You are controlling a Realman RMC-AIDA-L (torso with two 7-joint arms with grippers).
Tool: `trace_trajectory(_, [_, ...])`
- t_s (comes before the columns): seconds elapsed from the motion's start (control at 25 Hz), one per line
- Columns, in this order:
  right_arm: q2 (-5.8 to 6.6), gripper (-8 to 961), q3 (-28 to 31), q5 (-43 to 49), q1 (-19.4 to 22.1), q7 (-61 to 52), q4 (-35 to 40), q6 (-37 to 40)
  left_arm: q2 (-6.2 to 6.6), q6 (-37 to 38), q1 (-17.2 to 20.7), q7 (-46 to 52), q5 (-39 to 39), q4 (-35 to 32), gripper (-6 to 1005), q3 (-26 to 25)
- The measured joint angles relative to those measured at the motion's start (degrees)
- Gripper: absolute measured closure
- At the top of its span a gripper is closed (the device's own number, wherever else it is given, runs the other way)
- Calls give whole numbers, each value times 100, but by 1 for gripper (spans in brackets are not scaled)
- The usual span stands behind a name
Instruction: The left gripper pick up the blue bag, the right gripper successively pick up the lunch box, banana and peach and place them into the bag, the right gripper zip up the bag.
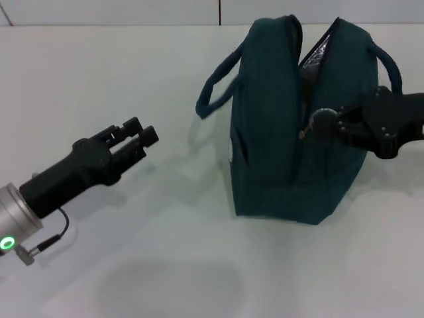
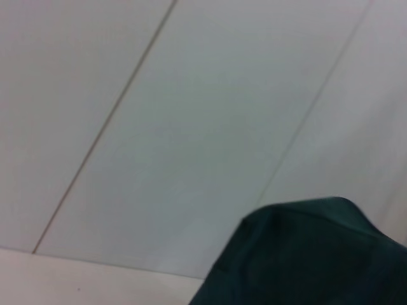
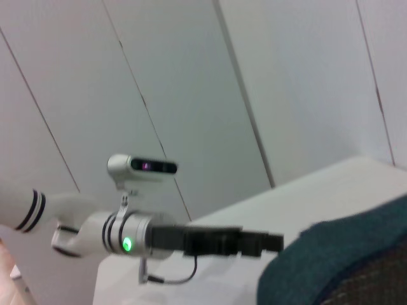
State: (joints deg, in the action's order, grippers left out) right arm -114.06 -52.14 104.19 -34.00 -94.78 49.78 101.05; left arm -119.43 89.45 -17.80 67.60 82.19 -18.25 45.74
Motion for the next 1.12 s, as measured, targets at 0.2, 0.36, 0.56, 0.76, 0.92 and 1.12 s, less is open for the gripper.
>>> trace_trajectory(0.2, [-103,946,11,-98,-110,210,-201,-224,14,385,140,-481,0,6,495,428])
trace_trajectory(0.36, [-126,946,1,-116,-218,300,-452,-346,12,421,98,-582,0,6,495,822])
trace_trajectory(0.56, [-128,946,-39,-159,-374,375,-730,-349,-8,304,-81,-696,37,183,495,959])
trace_trajectory(0.76, [-148,946,-52,-195,-343,396,-821,-296,-36,195,-308,-1111,2,525,495,942])
trace_trajectory(0.92, [-151,945,-59,-350,-326,517,-976,-171,-68,49,-492,-1530,-165,810,487,923])
trace_trajectory(1.12, [-152,945,-59,-379,-291,530,-981,-143,-76,-30,-618,-1714,-226,953,465,917])
